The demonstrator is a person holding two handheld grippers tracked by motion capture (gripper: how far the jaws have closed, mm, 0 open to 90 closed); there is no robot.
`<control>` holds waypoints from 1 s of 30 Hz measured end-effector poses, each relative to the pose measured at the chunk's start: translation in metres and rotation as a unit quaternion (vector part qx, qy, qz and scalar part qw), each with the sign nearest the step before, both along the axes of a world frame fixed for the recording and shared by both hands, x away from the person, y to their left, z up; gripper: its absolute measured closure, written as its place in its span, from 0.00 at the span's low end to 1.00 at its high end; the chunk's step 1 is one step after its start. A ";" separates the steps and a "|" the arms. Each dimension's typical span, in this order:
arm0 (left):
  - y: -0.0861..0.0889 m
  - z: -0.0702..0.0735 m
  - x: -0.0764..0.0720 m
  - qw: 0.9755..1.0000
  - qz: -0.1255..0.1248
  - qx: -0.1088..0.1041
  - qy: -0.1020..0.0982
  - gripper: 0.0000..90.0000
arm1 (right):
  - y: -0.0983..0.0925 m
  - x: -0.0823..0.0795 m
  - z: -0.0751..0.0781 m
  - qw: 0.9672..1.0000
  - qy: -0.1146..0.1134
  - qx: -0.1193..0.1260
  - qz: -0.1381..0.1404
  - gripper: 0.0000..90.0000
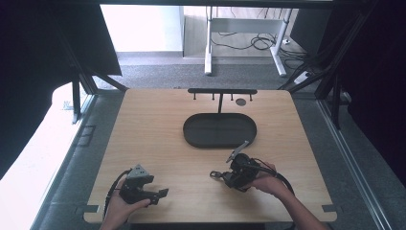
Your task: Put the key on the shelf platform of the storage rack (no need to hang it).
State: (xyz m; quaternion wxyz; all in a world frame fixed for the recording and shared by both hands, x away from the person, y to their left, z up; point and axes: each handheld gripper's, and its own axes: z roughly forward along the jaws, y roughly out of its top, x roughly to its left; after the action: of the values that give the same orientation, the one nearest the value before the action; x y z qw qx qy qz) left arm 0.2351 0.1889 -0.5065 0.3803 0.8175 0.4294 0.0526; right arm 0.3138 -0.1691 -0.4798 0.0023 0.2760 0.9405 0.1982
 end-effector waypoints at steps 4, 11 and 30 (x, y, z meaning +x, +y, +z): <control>-0.001 0.000 0.000 1.000 -0.001 0.003 0.000 0.23 | -0.003 0.000 0.002 1.000 -0.003 -0.001 -0.005 0.55; -0.003 -0.002 0.000 1.000 -0.005 0.006 0.003 0.23 | -0.006 0.000 0.004 1.000 -0.007 -0.003 -0.007 0.55; -0.008 -0.005 0.000 1.000 -0.013 0.021 0.005 0.23 | -0.009 0.001 0.018 0.999 -0.041 -0.006 -0.013 0.55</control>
State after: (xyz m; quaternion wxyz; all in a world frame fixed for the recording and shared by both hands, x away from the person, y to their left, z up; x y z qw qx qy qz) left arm 0.2352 0.1812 -0.5114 0.3616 0.8310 0.4194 0.0522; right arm 0.3145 -0.1786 -0.4614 0.0448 0.2796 0.9373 0.2031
